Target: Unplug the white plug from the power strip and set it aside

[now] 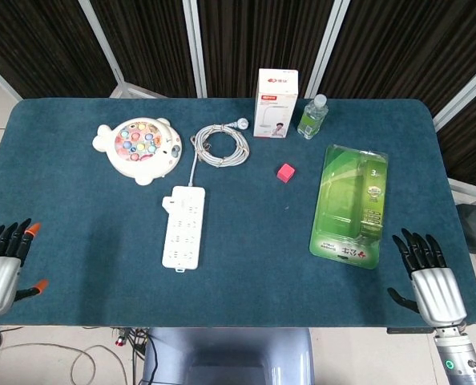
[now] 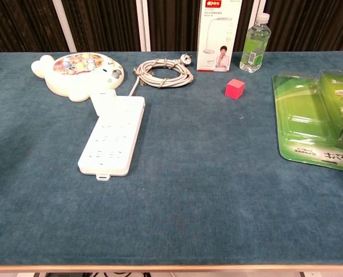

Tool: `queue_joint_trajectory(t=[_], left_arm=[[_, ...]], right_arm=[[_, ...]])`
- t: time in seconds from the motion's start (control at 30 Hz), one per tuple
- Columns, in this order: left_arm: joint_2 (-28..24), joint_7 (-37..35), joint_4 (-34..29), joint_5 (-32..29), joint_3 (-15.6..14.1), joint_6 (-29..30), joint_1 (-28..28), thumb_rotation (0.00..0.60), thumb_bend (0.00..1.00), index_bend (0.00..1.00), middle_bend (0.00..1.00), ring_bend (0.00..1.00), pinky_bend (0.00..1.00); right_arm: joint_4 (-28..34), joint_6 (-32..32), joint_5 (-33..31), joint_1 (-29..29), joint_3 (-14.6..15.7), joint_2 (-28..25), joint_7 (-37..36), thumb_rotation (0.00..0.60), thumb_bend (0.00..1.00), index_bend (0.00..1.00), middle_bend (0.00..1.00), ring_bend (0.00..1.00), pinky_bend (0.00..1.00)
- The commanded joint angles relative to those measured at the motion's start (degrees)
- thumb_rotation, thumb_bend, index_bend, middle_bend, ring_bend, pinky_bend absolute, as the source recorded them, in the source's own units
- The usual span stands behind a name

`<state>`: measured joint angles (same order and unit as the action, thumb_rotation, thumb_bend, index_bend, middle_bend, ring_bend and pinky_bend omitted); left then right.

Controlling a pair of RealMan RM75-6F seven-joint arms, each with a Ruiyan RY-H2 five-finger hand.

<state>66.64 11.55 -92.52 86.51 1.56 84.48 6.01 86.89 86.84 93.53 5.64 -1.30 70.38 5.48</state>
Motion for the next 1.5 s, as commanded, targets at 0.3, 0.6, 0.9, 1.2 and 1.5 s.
queue_joint_trajectory(t=[0.3,0.6,0.9,1.2,1.5], left_arm=[[1.3,1.4,1.1,-1.0,0.7,-2.0,1.4,0.6,0.0,0.0,0.0,0.0,0.0],[0.2,2.8,-3.7,-4.8,5.1,-9.7,7.7,0.6,0.0,0.0,0.0,0.0,0.0],[-1.0,7.2,-11.2,-14.6,10.3,-20.4,16.0,0.6,0.0,0.0,0.0,0.0,0.0],[1.1,12.4,-12.3,-22.7,13.0,-25.8,23.6,0.6,0.0,0.0,0.0,0.0,0.0],[4.0,18.6,-9.8,-27.2,14.3,-27.8,30.8,0.6,0.0,0.0,0.0,0.0,0.0]], right_arm=[[-1.0,-1.8,8.8,5.7,-0.1,2.8,3.0,0.6,0.61,0.0,0.02,0.02,0.09],[7.0,-13.9,14.4,14.2,-0.5,6.9,14.5,0.6,0.93,0.07,0.13,0.1,0.21],[9.5,-25.5,10.8,20.0,-1.5,15.3,21.2,0.6,0.93,0.1,0.15,0.11,0.21],[7.5,-29.7,5.5,23.5,-3.4,23.4,22.7,0.6,0.93,0.11,0.15,0.12,0.22],[1.7,-30.8,2.2,26.1,-4.0,30.6,22.5,0.6,0.93,0.11,0.15,0.12,0.22]])
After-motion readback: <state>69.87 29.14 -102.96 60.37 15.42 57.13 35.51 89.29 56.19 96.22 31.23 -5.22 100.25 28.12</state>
